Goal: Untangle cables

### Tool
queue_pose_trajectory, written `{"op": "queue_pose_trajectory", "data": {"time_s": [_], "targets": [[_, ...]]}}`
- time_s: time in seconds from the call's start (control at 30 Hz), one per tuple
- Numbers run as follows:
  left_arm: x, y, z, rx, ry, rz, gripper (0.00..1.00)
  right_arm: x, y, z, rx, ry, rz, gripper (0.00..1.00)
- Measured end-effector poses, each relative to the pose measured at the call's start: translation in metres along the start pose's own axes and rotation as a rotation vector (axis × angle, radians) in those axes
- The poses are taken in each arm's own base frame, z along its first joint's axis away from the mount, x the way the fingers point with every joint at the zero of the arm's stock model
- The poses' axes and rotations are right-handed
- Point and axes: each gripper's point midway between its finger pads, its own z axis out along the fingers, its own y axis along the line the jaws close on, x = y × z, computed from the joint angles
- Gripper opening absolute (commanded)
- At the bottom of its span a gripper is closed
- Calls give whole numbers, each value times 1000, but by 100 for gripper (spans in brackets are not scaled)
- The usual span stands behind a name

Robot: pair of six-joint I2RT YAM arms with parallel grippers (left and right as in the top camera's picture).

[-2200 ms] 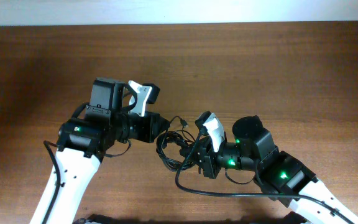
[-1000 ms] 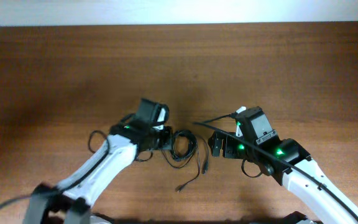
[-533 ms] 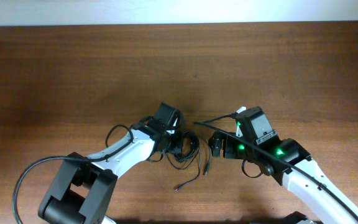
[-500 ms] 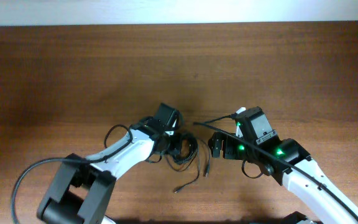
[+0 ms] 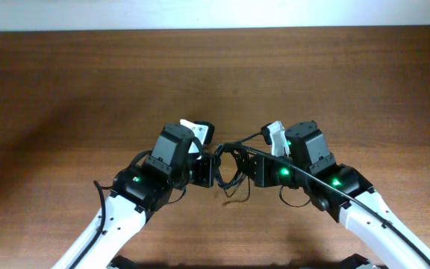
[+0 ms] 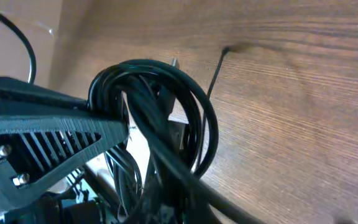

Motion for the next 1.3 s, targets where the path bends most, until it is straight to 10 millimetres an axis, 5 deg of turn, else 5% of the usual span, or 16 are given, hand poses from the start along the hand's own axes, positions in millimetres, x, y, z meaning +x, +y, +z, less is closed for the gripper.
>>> {"op": "queue_pose_trajectory", "data": {"time_s": [0.17,0.37,0.5,0.63,0.7,0.8,0.87,0.93,1.07,1.2,1.3], "targets": [[-14,-12,-2,78,-46,15,0,8,5,1,-67,57,-57,4],[-31,5,-21,187,-70,-72,0,17,33,-4,-232,116,-152,4],[-39,9,-38,240,-105,-98,0,22,77,-19,-526,118,-420,4],[-39,3,-45,287,-95,-116,0,4,116,-38,-747,-53,-744,4],[-37,-6,-53,330,-80,-126,0,6,123,-44,-797,-65,-796,14],[-37,0,-51,328,-73,-138,0,14,111,-33,-719,2,-697,29],[-43,-4,-52,366,-97,-66,0,16,84,-16,-535,43,-583,54],[-48,-9,-55,395,-124,-19,0,14,58,-4,-368,52,-521,64],[-48,22,-45,217,-135,-92,0,2,0,8,-24,30,-310,88],[-41,54,-40,37,-126,-186,0,-4,-15,8,66,0,-191,99],[-43,65,-41,-28,-146,-194,0,1,-8,8,19,23,-149,99]]}}
